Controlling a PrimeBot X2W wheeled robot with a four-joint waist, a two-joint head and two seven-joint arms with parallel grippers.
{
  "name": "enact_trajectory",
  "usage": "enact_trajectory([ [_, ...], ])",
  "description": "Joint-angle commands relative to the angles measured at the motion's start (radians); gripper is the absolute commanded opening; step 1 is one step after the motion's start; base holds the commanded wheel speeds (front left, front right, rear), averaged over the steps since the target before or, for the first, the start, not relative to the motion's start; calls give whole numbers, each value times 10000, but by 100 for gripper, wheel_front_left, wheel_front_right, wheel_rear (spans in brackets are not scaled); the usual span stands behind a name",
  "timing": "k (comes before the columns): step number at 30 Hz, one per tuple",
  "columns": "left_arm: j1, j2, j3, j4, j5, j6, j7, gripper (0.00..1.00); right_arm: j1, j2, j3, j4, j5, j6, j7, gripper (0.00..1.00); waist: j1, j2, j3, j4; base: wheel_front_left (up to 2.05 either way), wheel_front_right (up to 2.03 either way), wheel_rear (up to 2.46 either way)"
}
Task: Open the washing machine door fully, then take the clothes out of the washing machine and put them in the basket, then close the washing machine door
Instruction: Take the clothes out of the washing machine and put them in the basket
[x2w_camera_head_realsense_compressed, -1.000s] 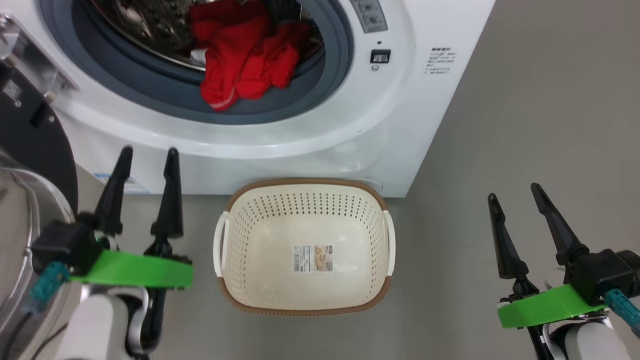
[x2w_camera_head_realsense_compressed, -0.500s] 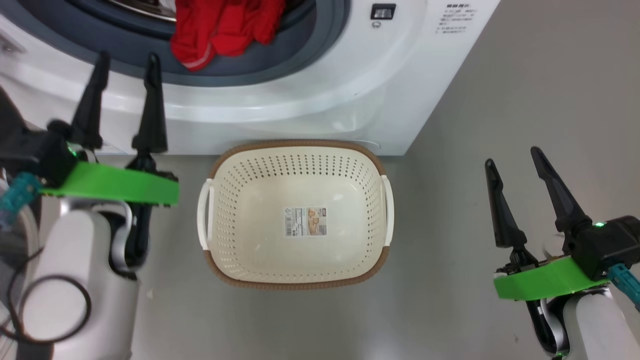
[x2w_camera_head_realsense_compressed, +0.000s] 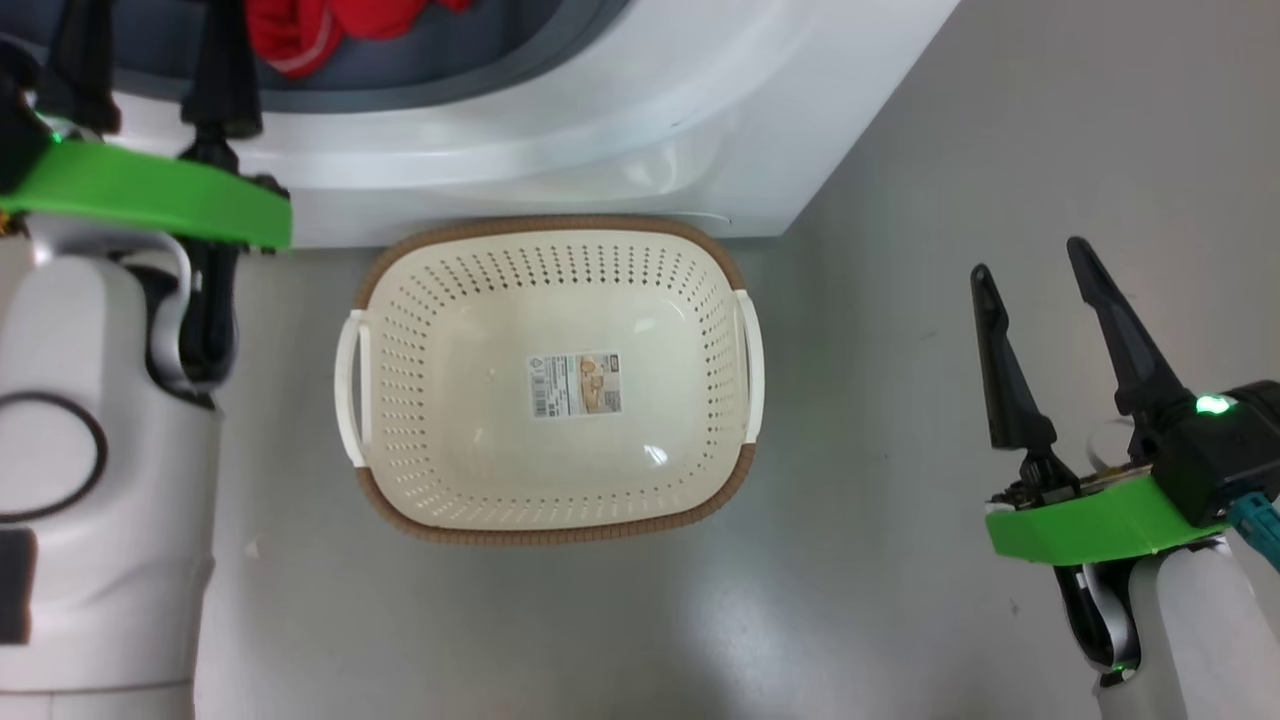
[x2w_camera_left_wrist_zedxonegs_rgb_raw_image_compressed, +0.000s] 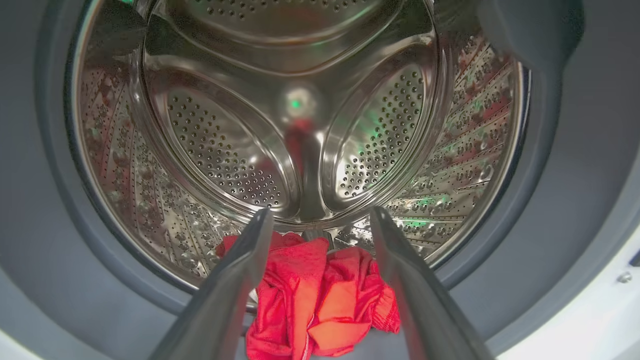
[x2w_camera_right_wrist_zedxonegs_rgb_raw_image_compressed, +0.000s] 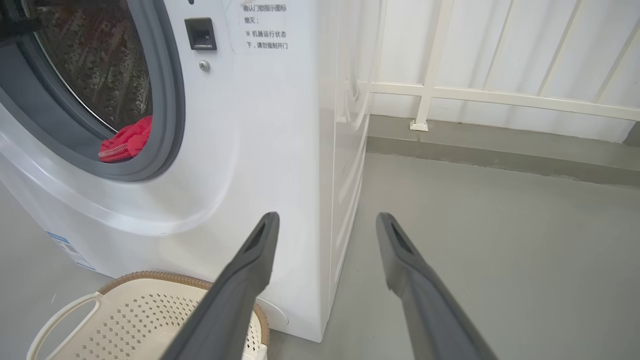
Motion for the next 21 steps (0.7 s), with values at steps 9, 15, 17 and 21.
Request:
enact_trajectory([
  [9, -1538, 526, 322, 1374, -167, -130, -48, 100, -411, -29, 389, -328, -45, 46, -86, 100, 0, -1, 747, -317, 0, 0, 0],
  [15, -2406, 760, 177, 2732, -190, -133, 463, 100, -623, -29, 533, -338, -46, 46, -86, 100, 0, -1, 992, -488, 0, 0, 0],
  [17, -2624, 855, 48, 3151, -77, -84, 689, 100, -667, -29, 567, -342, -48, 46, -86, 100, 0, -1, 1051, -541, 0, 0, 0],
  [21, -3005, 1012, -242, 3882, 170, 7, 1145, 100, -747, -29, 599, -298, -18, 46, -86, 100, 0, -1, 1144, -625, 0, 0, 0],
])
